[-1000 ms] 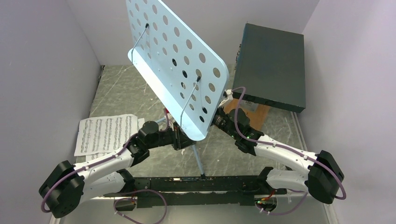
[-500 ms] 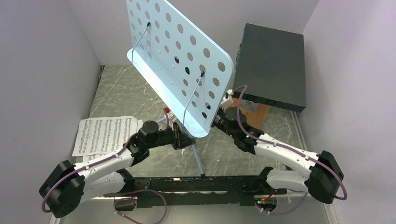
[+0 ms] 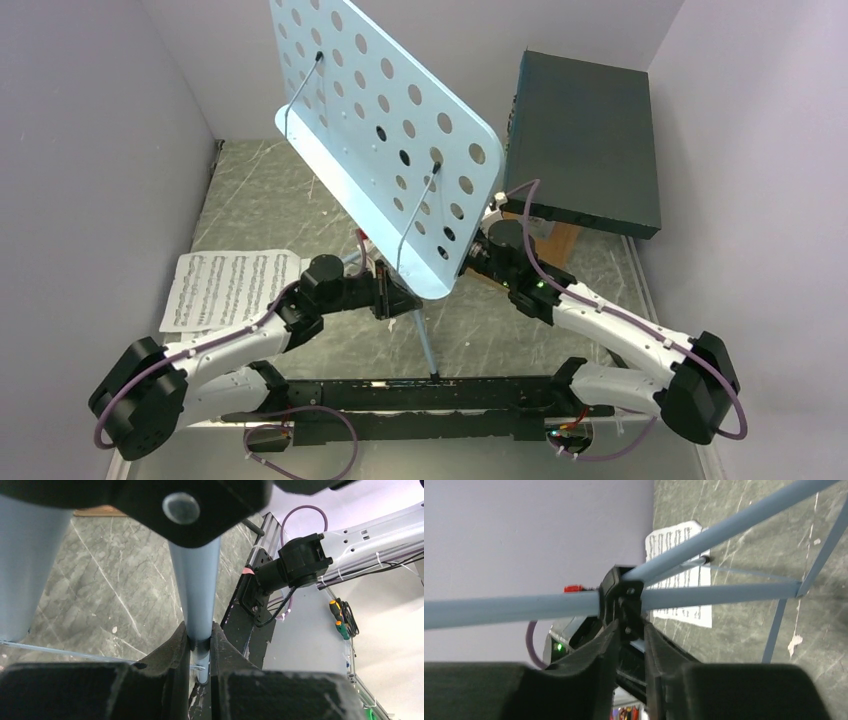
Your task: Set up the instrument practice props
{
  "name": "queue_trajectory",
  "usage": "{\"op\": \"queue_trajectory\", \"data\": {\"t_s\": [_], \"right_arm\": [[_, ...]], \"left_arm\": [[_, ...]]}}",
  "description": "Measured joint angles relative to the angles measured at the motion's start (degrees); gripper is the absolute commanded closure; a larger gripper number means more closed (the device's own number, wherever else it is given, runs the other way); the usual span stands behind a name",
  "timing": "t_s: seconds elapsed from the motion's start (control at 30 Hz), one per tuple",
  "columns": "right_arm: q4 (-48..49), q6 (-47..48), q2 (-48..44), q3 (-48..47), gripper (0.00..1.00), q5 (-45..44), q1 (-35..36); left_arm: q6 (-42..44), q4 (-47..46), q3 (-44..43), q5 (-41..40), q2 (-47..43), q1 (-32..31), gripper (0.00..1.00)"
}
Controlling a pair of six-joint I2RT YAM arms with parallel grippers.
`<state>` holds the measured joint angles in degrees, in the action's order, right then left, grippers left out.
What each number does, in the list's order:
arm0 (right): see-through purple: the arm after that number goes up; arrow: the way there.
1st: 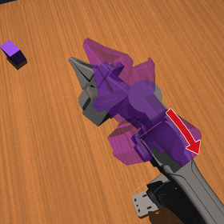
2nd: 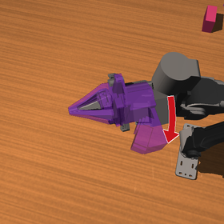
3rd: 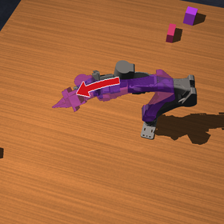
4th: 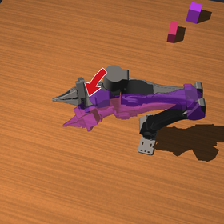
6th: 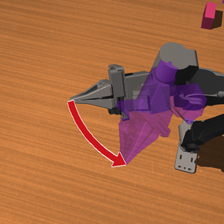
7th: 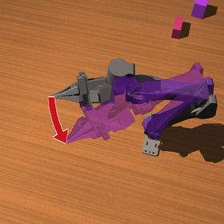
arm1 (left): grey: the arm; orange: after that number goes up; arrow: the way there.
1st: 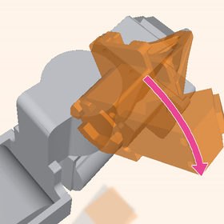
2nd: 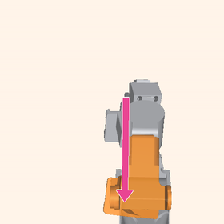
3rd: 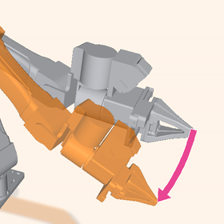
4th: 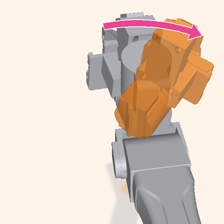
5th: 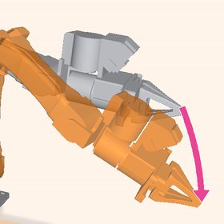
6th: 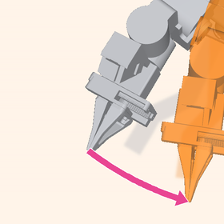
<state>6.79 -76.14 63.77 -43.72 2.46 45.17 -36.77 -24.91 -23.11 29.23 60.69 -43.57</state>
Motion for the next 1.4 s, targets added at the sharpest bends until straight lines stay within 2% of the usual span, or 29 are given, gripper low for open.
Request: {"op": "queue_trajectory", "data": {"t_s": [0.07, 0.2, 0.4, 0.6, 0.73, 0.83, 0.93, 1.07, 1.17, 1.4], "right_arm": [[-0.9, 0.6, -1.6, 0.6, 0.46, 2.5, -0.8], [-5.5, 6.0, -4.1, 1.4, 0.35, 6.9, -2.1], [-11.9, 19.5, -9.6, 4.8, 0.29, 13.4, -4.3], [-19.2, 41.1, -16.1, 8.8, 0.29, 17.3, -6.8], [-12.7, 60.7, -26.0, 11.7, 0.22, 21.6, -6.3], [-4.0, 71.5, -29.0, 14.1, 0.21, 24.3, -6.3], [-0.1, 78.1, -25.3, 13.7, 0.22, 27.9, -6.3], [1.1, 85.1, -18.1, 11.5, 0.21, 34.6, -5.9], [0.2, 94.7, -17.3, 11.4, 0.23, 37.4, -4.3], [2.4, 116.1, -18.3, 10.6, 0.34, 34.9, -1.0]], "left_arm": [[0.3, 0.0, -1.0, 0.2, 1.2, -0.2, 1.0], [0.4, -0.3, -2.5, 0.2, 3.4, -0.4, 1.0], [0.4, -0.5, -2.5, 0.3, 3.7, -0.5, 1.0], [0.4, -1.7, -3.0, 1.0, 5.2, -0.5, 1.0], [0.3, -2.3, -3.0, 1.0, 5.6, -0.5, 1.0], [0.3, -3.0, -3.0, 1.3, 6.1, -0.5, 1.0], [0.2, -3.7, -3.1, 1.6, 6.6, -0.5, 1.0], [0.2, -4.2, -3.1, 1.6, 6.9, -0.6, 1.0], [0.2, -4.5, -3.1, 1.6, 7.1, -0.6, 1.0], [0.1, -6.4, -2.2, 1.6, 7.2, -0.6, 1.0]]}}
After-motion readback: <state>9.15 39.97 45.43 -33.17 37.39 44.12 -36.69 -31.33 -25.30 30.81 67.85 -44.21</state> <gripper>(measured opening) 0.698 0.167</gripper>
